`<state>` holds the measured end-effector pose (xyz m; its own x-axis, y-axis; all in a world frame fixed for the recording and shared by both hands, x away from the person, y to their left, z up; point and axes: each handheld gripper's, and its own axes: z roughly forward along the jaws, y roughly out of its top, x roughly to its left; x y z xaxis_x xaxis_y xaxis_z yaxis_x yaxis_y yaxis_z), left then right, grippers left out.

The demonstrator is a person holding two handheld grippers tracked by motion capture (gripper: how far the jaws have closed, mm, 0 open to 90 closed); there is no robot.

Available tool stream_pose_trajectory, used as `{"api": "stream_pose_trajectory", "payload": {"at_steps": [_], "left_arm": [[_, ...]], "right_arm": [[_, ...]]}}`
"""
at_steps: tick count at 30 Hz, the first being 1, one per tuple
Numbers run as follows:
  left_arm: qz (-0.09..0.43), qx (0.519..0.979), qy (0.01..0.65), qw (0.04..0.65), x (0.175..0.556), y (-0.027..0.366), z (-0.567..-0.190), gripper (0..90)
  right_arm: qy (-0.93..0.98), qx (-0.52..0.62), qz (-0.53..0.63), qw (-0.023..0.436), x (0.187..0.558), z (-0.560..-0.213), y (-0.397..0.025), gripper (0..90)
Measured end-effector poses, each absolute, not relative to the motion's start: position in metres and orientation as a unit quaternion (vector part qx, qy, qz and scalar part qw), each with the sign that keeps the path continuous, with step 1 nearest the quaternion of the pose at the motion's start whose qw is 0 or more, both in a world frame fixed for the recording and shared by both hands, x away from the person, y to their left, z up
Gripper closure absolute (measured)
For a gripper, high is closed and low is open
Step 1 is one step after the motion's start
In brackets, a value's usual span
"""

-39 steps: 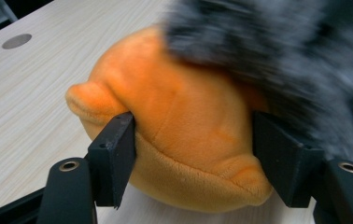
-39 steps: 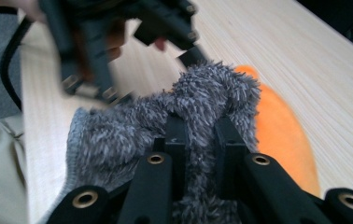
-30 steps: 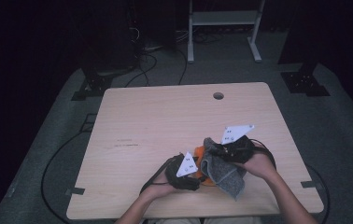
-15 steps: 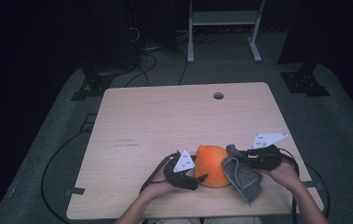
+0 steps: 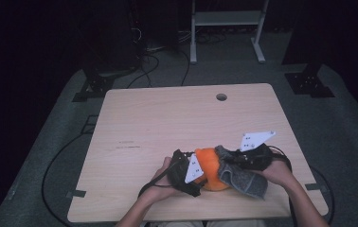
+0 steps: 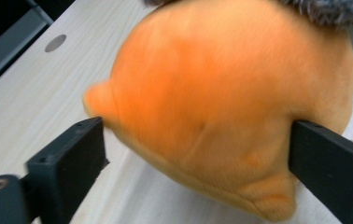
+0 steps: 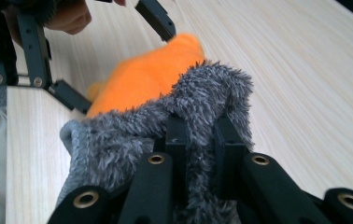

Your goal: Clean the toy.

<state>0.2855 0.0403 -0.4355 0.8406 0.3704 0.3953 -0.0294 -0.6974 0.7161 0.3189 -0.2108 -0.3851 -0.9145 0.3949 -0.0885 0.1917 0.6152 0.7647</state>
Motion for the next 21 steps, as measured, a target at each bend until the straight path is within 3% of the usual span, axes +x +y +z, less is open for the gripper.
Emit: {"api": "stream_pose_trajectory", "payload": {"at_steps": [4,10,18,21], "left_arm": [[0.279,0.881,0.054,0.378,0.279,0.038,-0.437,7.6],[0.239,0.888,0.078,0.386,0.285,0.04,-0.439,19.7],[0.228,0.885,0.087,0.397,0.288,0.042,-0.441,20.5],[0.21,0.875,0.077,0.43,0.288,0.045,-0.432,16.2]], "right_arm": [[0.885,0.154,0.421,0.123,0.32,-0.385,-0.201,78.5],[0.878,0.174,0.431,0.118,0.32,-0.392,-0.212,78.5],[0.855,0.218,0.461,0.096,0.306,-0.419,-0.253,78.4],[0.849,0.231,0.465,0.093,0.304,-0.427,-0.261,78.4]]}}
